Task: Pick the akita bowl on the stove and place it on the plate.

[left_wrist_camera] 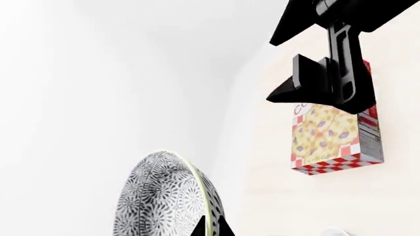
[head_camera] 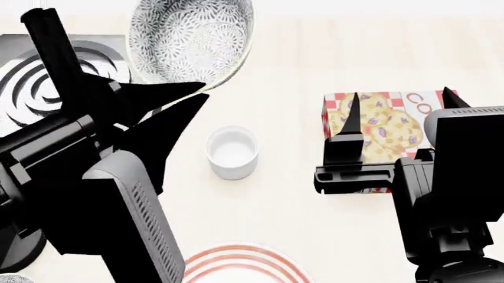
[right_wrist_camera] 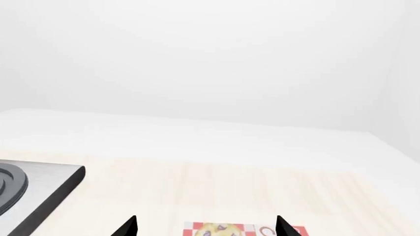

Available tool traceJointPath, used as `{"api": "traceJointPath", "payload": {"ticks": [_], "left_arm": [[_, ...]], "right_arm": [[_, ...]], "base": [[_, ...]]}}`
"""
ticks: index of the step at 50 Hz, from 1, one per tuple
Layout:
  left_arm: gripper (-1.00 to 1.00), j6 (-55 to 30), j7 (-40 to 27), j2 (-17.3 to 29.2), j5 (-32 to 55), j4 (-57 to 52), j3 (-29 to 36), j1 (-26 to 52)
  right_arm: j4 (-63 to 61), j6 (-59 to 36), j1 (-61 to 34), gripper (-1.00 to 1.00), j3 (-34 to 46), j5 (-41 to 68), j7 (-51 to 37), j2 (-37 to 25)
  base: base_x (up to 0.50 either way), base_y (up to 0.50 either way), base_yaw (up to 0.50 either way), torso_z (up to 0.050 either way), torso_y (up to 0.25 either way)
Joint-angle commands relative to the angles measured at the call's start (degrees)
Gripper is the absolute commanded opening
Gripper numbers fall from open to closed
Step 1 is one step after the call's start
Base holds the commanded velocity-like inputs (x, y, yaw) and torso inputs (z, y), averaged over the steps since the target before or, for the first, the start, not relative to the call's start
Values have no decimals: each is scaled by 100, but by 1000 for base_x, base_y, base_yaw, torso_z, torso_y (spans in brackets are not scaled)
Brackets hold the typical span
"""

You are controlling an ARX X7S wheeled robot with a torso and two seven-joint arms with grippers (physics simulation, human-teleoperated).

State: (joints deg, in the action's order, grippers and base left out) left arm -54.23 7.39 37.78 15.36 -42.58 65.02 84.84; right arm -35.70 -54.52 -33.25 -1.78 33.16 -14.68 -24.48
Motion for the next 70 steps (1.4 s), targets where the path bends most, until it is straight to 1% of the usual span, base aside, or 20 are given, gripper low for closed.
{"api": "traceJointPath", "payload": {"ticks": [1,2,11,18,27,28,31,32,36,55,70], "left_arm": [[-100,43,223,217,-273,-508,434,104],[-100,59,271,243,-311,-577,539,117],[-100,-32,340,310,-335,-791,799,45],[-100,-20,397,389,-481,-898,1165,-10],[-100,-25,459,406,-464,-957,1275,-43],[-100,14,449,437,-542,-974,1408,-80],[-100,5,455,441,-553,-994,1443,-83],[-100,-6,425,460,-655,-1050,1627,-141],[-100,-8,408,476,-734,-1101,1786,-187],[-100,-82,280,408,-965,-1296,2248,-372],[-100,-186,170,355,-1038,-1436,2440,-505]], "right_arm": [[-16,-6,0,100,3,29,-21,-16],[-16,1,8,100,3,27,-21,-18],[49,107,43,100,34,-9,3,-29],[51,110,43,100,36,6,-7,-34],[50,93,18,100,44,29,-30,-39],[55,112,26,100,49,21,-27,-39],[82,148,35,100,65,5,-18,-43],[91,163,39,100,71,-2,-14,-45],[98,181,49,100,75,-2,-14,-50],[38,107,16,100,69,76,-73,-70],[52,141,25,100,83,91,-83,-87]], "base": [[0,0,0,0,0],[0,0,0,0,0],[0,0,0,0,0],[0,0,0,0,0],[0,0,0,0,1],[0,0,0,0,0],[0,0,0,0,0],[0,0,0,0,0],[0,0,0,0,0],[0,0,0,0,1],[0,0,0,0,0]]}}
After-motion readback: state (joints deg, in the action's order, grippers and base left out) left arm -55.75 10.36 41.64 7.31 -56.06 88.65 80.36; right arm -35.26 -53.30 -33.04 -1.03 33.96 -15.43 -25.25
